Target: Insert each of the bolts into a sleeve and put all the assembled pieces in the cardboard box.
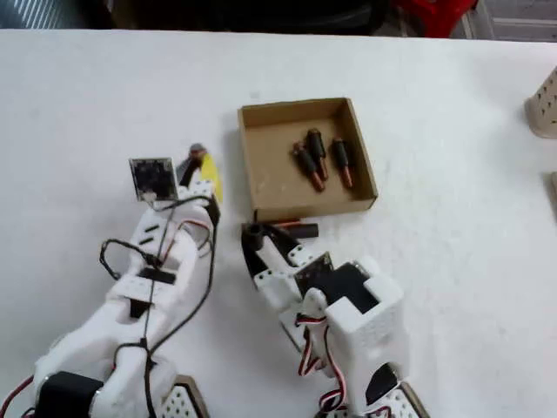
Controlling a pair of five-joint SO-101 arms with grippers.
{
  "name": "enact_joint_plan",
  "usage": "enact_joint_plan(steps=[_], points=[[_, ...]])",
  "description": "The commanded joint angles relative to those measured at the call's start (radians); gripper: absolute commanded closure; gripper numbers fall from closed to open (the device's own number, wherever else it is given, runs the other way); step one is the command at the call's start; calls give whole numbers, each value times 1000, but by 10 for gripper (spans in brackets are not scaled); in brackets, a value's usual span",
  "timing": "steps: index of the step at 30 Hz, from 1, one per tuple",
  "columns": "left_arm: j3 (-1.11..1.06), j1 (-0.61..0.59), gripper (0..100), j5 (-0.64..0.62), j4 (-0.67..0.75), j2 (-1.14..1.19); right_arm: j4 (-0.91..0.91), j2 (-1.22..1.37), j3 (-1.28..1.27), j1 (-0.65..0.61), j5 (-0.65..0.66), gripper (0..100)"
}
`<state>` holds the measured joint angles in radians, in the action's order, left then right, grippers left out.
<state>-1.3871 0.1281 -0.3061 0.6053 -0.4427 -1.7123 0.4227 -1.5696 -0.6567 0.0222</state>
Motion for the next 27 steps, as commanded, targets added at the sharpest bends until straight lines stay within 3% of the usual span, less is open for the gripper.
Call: enact_joint_plan(steps=[1,7,12,27], points=[[6,38,978,11,132,-44,-30,1,12,-8,-11,983],[-23,44,978,26,167,-62,-25,4,26,-8,-9,983],[-112,99,978,61,155,-208,-25,4,26,-8,-9,983],[-153,274,978,60,-509,-802,-25,5,26,-1,-9,982]])
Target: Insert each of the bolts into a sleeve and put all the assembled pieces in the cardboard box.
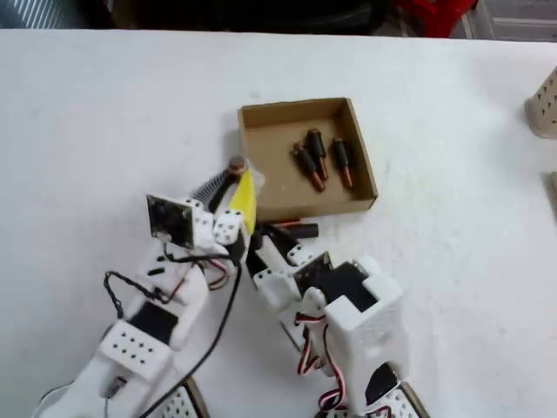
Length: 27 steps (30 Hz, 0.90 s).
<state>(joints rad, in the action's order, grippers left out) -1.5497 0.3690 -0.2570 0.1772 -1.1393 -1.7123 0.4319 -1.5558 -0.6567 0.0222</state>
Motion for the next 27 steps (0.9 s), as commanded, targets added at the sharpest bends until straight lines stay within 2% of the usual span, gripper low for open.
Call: enact_joint_plan(steps=[1,12,23,27], points=[[9,35,978,11,-112,-128,-25,-4,11,-1,-9,982],[-140,88,978,11,-144,-294,-25,-4,8,-1,-9,982],[-149,82,978,11,-144,-389,-25,-4,6,-2,-9,982],[-149,81,978,-2,-57,-389,-25,-4,-5,-8,-9,982]])
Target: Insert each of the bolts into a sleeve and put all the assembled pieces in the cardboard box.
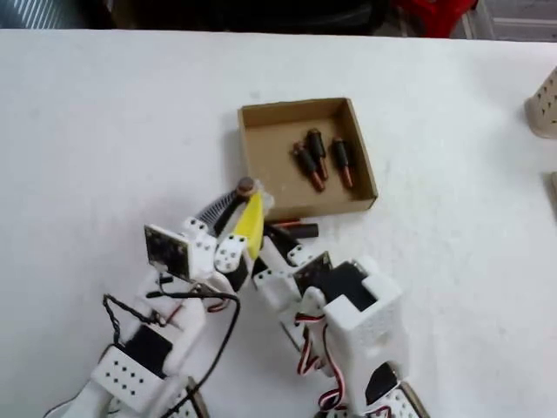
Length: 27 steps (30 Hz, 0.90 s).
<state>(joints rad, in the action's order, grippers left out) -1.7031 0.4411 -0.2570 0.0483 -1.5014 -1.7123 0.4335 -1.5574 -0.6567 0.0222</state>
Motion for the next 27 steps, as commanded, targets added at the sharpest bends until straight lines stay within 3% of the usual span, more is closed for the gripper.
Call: enact_joint_plan(steps=[1,4,18,27], points=[[5,8,978,-25,94,-27,-25,-5,-3,-8,-9,982],[5,8,978,-74,120,-27,-25,-5,-2,-7,-9,982],[5,-41,978,-74,180,-7,-27,-5,109,41,-9,982],[69,-77,978,-74,476,377,-42,58,152,36,-9,983]])
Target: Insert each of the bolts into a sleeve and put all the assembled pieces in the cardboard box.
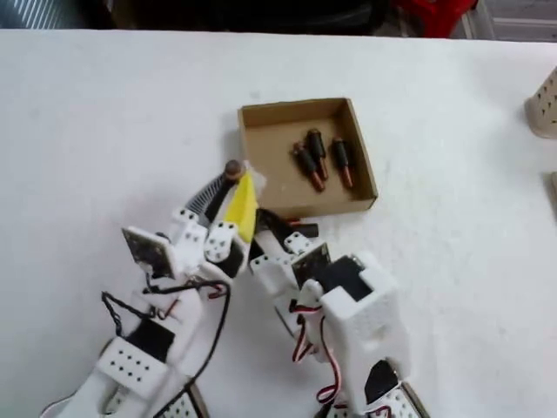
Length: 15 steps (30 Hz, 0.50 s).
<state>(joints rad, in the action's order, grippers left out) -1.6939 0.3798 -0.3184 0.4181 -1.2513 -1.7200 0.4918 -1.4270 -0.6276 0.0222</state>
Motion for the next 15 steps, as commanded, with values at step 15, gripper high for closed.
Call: enact_joint_plan(steps=[15], points=[[83,-8,978,83,204,355,-35,-1,21,12,-9,983]])
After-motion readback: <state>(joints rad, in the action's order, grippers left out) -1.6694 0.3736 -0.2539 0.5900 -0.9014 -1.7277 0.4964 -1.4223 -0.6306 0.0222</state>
